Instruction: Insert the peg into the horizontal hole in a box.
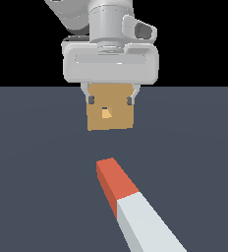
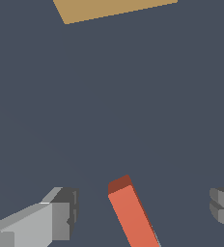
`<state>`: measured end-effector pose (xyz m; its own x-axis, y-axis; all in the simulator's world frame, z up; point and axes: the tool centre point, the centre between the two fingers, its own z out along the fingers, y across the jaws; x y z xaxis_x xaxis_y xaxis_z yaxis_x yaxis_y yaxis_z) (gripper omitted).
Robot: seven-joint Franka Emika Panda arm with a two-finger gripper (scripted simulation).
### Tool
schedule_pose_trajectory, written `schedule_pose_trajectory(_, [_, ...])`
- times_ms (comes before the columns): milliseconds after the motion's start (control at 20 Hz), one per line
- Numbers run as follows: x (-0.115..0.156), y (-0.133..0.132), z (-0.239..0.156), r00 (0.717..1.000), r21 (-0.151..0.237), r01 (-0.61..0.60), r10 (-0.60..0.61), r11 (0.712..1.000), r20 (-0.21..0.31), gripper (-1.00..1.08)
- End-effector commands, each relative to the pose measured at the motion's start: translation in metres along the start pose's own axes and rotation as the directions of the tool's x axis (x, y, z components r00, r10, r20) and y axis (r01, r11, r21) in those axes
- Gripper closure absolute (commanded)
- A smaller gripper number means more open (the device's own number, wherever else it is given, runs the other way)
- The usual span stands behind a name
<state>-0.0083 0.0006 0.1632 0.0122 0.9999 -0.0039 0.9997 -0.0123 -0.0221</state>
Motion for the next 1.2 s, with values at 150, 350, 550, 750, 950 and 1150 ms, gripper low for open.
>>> schedule_pose_trajectory(150, [-0.002, 0.000, 0.001, 1.000, 0.000, 0.003, -0.003, 1.000, 0.000, -0.92])
schedule_pose_trajectory(350, [-0.009, 0.000, 0.004, 1.000, -0.001, 0.018, -0.018, 1.000, 0.000, -0.92])
schedule_pose_trajectory(550, [-0.022, 0.001, 0.010, 0.999, -0.002, 0.045, -0.045, 0.999, 0.000, -0.92])
schedule_pose_trajectory(750, [-0.040, 0.002, 0.018, 0.997, -0.004, 0.083, -0.083, 0.997, 0.001, -0.92])
schedule_pose_trajectory(950, [-0.064, 0.005, 0.029, 0.991, -0.007, 0.133, -0.133, 0.991, 0.001, -0.92])
schedule_pose_trajectory(1150, [-0.092, 0.010, 0.042, 0.982, -0.010, 0.191, -0.191, 0.981, 0.002, -0.92])
